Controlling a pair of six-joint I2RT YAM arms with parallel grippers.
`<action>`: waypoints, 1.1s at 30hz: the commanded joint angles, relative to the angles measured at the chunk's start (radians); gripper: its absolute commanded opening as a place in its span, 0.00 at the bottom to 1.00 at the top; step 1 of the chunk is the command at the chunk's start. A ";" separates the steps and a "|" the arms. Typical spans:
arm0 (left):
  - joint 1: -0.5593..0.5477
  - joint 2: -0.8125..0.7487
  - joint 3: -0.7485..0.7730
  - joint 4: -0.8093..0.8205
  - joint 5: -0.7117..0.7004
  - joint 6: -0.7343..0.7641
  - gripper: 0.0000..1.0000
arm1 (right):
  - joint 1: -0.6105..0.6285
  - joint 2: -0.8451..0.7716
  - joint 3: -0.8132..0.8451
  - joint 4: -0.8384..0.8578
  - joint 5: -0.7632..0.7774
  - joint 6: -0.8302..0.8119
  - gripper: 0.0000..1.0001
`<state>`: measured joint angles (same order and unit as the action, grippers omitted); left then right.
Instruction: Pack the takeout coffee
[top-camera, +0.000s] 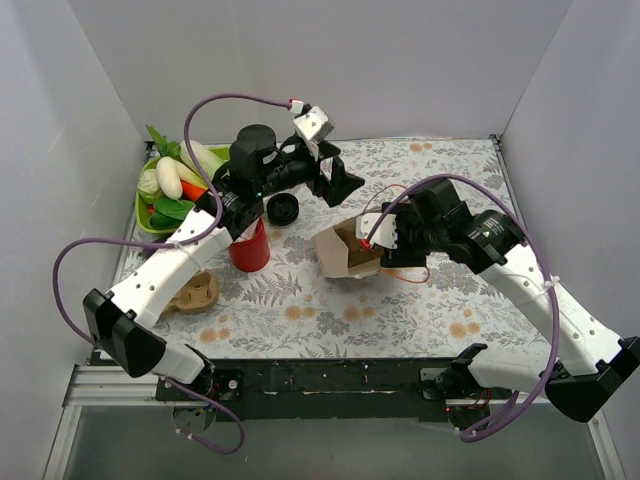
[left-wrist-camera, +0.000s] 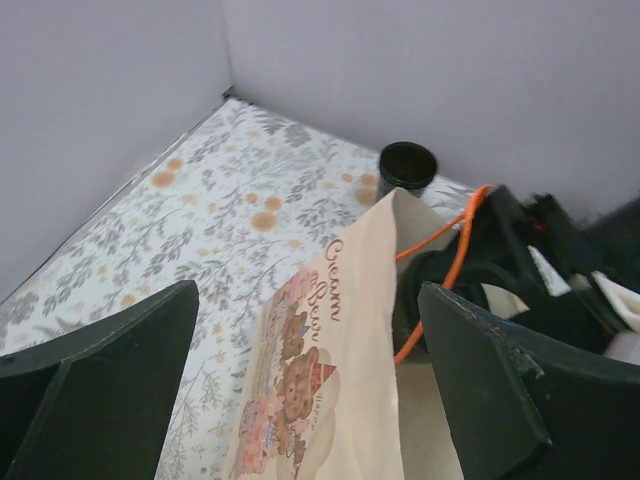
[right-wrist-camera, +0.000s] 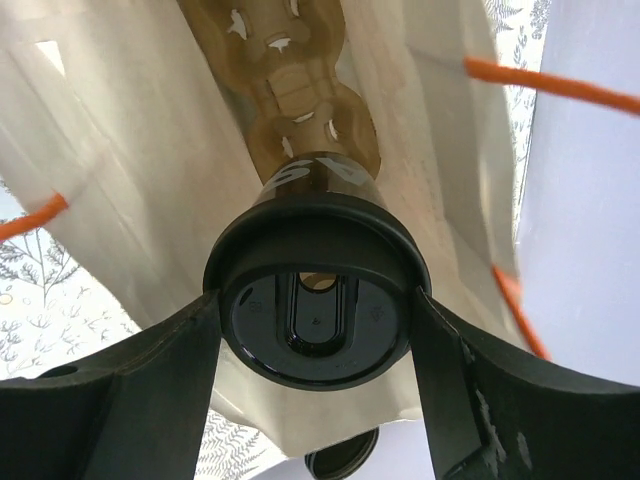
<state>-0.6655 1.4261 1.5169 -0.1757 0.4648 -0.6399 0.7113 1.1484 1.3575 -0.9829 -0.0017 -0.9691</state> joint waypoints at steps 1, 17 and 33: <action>0.033 0.072 0.006 -0.017 -0.231 -0.055 0.93 | 0.002 0.010 -0.037 0.087 0.008 -0.094 0.01; 0.162 0.319 0.039 -0.031 -0.025 -0.219 0.88 | 0.002 0.030 -0.118 0.119 -0.029 -0.125 0.01; 0.159 0.516 0.040 0.031 0.195 -0.234 0.84 | -0.022 0.089 -0.221 0.277 -0.004 -0.269 0.01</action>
<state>-0.5079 1.9491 1.5398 -0.1982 0.5797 -0.8635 0.7036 1.2232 1.1351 -0.7803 -0.0208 -1.1694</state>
